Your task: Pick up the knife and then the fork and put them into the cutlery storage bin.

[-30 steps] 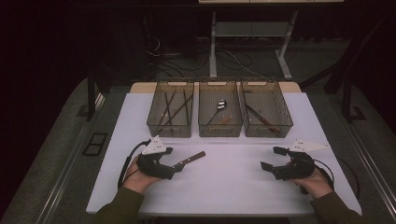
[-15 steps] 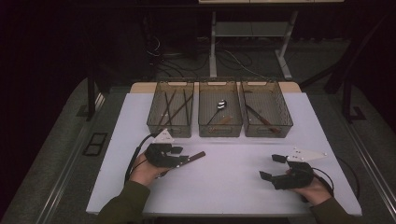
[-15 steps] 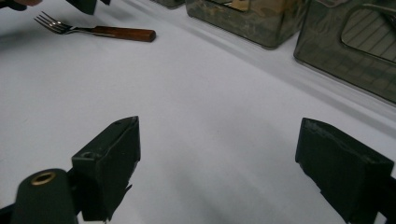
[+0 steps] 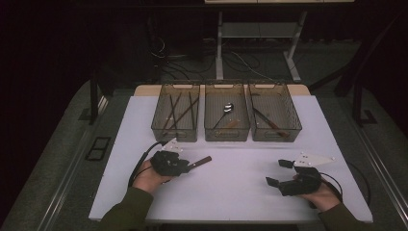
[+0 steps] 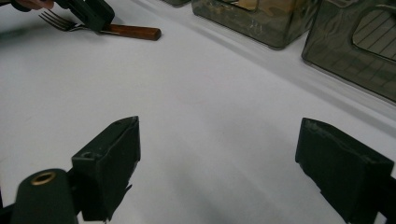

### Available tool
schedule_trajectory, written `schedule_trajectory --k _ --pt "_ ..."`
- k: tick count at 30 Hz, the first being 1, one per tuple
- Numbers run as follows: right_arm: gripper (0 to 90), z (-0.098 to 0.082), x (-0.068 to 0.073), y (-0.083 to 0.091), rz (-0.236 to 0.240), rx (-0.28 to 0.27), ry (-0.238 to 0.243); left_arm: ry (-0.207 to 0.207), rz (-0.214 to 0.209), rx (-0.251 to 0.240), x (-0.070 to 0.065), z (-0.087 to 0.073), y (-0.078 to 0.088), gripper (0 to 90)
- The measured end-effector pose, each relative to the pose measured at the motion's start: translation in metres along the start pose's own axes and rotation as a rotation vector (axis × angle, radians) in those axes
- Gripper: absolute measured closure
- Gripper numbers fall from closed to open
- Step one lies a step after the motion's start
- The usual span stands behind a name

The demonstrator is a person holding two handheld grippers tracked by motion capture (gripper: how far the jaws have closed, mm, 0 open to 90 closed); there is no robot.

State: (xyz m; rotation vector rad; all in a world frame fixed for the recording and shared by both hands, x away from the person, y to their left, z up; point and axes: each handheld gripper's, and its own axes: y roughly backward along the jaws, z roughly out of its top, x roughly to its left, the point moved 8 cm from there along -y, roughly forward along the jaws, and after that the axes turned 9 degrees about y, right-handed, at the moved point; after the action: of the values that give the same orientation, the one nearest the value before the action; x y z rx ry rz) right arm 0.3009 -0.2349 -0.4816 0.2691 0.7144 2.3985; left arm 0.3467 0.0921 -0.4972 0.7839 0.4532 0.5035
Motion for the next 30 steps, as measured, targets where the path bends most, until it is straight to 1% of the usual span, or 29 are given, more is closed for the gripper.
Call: schedule_trajectory --k 2,3,5,7,10,11,12,14,18,22,24,28,30 --pt "14.2 -0.0001 -0.0004 0.0000 0.001 0.000 0.000 0.000 0.008 0.004 -0.0016 -0.0007 -0.0019 71.2" --pt "14.2 -0.0001 -0.0005 0.0001 0.001 0.000 0.000 -0.016 0.013 0.011 -0.0008 -0.0011 -0.0023 71.7" --pt "14.3 0.0000 -0.0006 0.0002 0.000 -0.001 0.001 0.002 0.015 0.008 -0.0018 -0.0023 -0.0035 72.7" --pt "14.2 0.0001 -0.0005 0.0002 0.000 -0.003 0.000 -0.023 0.015 0.010 0.0003 -0.0026 -0.0031 73.8" --pt "14.2 -0.0001 -0.0001 0.0000 0.004 -0.003 0.001 -0.034 0.016 0.011 -0.0003 -0.0036 -0.0033 74.5" --pt "14.2 -0.0004 0.0005 -0.0005 0.006 -0.004 0.004 -0.027 0.017 0.006 -0.0016 -0.0036 -0.0039 74.6" --pt "14.2 -0.0009 0.0006 -0.0010 0.011 -0.002 0.008 -0.040 0.022 0.012 -0.0015 -0.0040 -0.0036 74.6" --pt "14.2 -0.0018 0.0026 -0.0019 0.035 0.003 -0.002 -0.053 0.030 0.015 -0.0024 -0.0040 -0.0039 74.6" --pt "14.2 -0.0030 0.0033 -0.0022 0.044 0.010 -0.005 -0.074 0.035 0.021 -0.0027 -0.0040 -0.0041 74.7" --pt "14.2 -0.0025 0.0034 -0.0016 0.048 0.004 -0.003 -0.089 0.026 0.024 -0.0023 -0.0040 -0.0039 76.4" --pt "14.2 -0.0025 0.0039 -0.0015 0.052 0.002 0.001 -0.083 0.018 0.026 -0.0018 -0.0038 -0.0038 76.6" --pt "14.2 -0.0032 0.0045 -0.0028 0.057 0.009 0.016 -0.091 0.018 0.033 -0.0019 -0.0032 -0.0037 76.8" --pt "14.3 -0.0041 0.0044 -0.0032 0.058 0.019 0.018 -0.083 0.017 0.034 -0.0025 -0.0026 -0.0037 76.8"
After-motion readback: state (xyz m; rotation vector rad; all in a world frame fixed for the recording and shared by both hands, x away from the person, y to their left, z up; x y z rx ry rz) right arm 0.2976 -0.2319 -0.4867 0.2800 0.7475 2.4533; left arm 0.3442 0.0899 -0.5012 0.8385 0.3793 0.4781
